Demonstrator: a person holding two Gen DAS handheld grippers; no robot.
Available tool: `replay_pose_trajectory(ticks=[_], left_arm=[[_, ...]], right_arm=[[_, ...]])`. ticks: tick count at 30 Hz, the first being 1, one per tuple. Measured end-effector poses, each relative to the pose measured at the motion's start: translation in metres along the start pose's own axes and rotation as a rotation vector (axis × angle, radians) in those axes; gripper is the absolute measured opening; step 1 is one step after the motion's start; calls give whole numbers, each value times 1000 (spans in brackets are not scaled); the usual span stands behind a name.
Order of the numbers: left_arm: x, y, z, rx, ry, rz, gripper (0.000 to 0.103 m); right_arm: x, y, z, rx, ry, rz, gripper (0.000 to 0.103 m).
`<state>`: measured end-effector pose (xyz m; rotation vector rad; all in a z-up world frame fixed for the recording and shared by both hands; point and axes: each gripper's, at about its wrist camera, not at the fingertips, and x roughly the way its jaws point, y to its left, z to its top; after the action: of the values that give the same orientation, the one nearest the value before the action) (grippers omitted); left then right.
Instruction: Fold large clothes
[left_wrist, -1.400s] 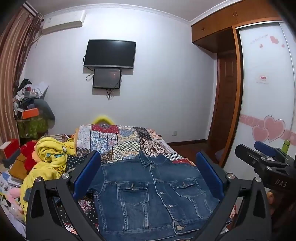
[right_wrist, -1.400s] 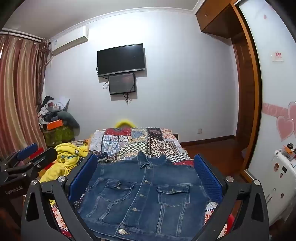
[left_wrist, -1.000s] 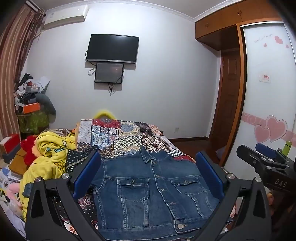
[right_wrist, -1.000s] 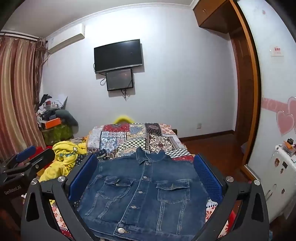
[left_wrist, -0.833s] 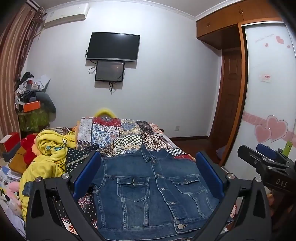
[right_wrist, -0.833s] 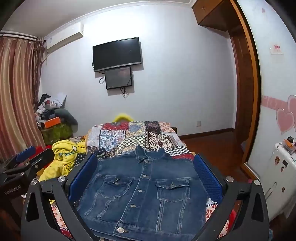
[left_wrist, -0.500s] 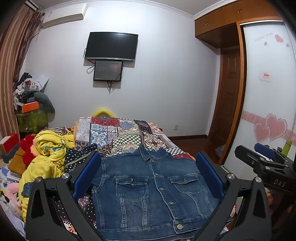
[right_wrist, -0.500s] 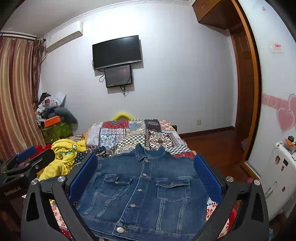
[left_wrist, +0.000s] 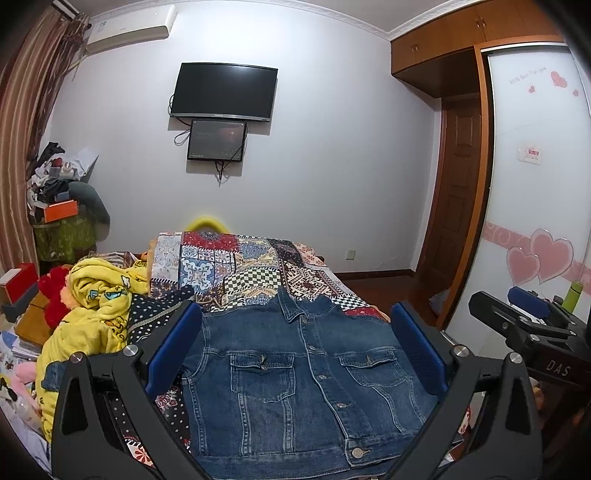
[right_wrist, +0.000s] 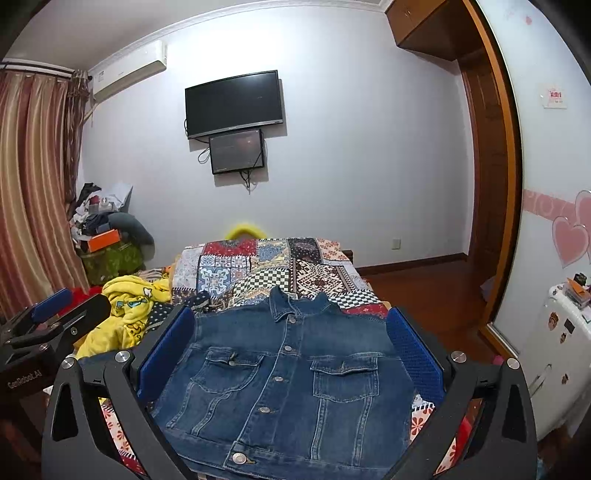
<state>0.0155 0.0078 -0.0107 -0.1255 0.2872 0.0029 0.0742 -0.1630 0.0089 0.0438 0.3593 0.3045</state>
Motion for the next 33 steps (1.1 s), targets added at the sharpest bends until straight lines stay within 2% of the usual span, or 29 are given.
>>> replay_pose_trajectory(ticks=[33], left_arm=[[4, 4, -4, -17, 1, 7, 103]], right_arm=[[-2, 0, 1, -2, 1, 6, 103]])
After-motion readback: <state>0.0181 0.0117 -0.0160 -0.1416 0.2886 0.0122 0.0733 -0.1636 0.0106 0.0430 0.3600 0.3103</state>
